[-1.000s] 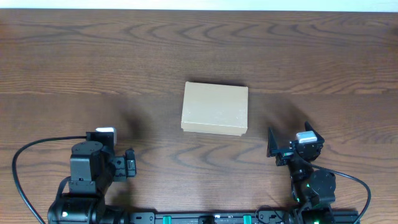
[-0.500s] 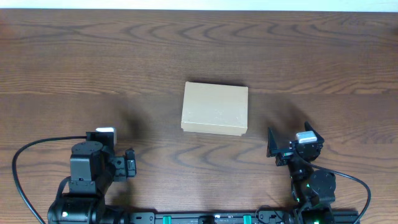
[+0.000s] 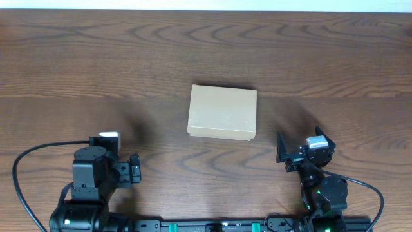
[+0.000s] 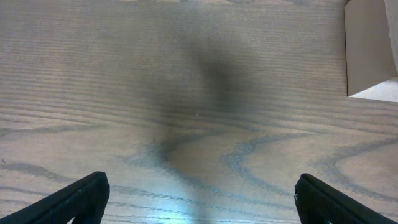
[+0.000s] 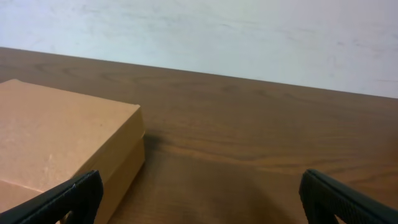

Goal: Pack container

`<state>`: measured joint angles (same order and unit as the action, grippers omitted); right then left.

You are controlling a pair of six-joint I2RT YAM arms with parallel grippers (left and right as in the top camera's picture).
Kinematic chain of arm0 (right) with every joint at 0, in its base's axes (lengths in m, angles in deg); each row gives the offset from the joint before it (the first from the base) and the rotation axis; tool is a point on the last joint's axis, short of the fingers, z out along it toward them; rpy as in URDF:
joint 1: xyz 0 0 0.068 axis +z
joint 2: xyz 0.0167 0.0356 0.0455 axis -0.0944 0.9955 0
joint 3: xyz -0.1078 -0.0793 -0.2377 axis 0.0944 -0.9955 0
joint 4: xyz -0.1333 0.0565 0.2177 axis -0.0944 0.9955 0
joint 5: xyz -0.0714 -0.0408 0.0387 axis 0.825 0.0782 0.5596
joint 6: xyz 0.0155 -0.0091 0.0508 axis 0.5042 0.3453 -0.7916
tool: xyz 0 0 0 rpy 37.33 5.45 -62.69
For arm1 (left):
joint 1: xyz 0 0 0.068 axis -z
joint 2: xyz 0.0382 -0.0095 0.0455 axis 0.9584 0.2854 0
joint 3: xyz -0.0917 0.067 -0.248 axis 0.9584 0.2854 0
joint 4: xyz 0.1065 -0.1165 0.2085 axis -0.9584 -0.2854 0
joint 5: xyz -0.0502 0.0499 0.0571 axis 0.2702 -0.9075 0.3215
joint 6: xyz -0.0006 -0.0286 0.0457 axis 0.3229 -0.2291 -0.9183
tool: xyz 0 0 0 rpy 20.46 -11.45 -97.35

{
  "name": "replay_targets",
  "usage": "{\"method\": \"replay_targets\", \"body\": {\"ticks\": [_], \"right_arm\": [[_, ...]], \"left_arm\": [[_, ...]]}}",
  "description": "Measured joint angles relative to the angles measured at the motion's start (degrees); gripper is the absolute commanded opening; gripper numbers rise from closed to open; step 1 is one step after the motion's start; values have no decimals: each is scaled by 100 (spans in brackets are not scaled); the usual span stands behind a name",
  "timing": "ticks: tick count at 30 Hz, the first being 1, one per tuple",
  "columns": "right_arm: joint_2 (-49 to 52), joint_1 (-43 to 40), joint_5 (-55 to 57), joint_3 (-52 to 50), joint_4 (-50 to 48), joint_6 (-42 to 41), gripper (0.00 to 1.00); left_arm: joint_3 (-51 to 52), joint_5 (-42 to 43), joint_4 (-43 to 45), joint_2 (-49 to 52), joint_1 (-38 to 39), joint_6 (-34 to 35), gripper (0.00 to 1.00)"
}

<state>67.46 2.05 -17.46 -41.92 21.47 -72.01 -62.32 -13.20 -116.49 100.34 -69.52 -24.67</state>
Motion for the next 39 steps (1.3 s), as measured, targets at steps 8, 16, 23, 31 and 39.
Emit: {"method": "replay_targets", "body": {"ticks": [8, 16, 23, 31, 39], "right_arm": [[0, 0, -2, 0, 2, 0, 99], [0, 0, -2, 0, 0, 2, 99], [0, 0, -4, 0, 0, 15, 99], [0, 0, -4, 0, 0, 15, 99], [0, 0, -2, 0, -2, 15, 99]], "left_arm": [[61, -92, 1333, -61, -7, -111, 95], [1051, -160, 5169, -848, -39, -874, 95], [2243, -184, 6675, -1589, -66, -1338, 95], [3064, -184, 6795, -2332, -76, -1484, 95], [3397, 50, 6341, -2857, -76, -1486, 95]]}}
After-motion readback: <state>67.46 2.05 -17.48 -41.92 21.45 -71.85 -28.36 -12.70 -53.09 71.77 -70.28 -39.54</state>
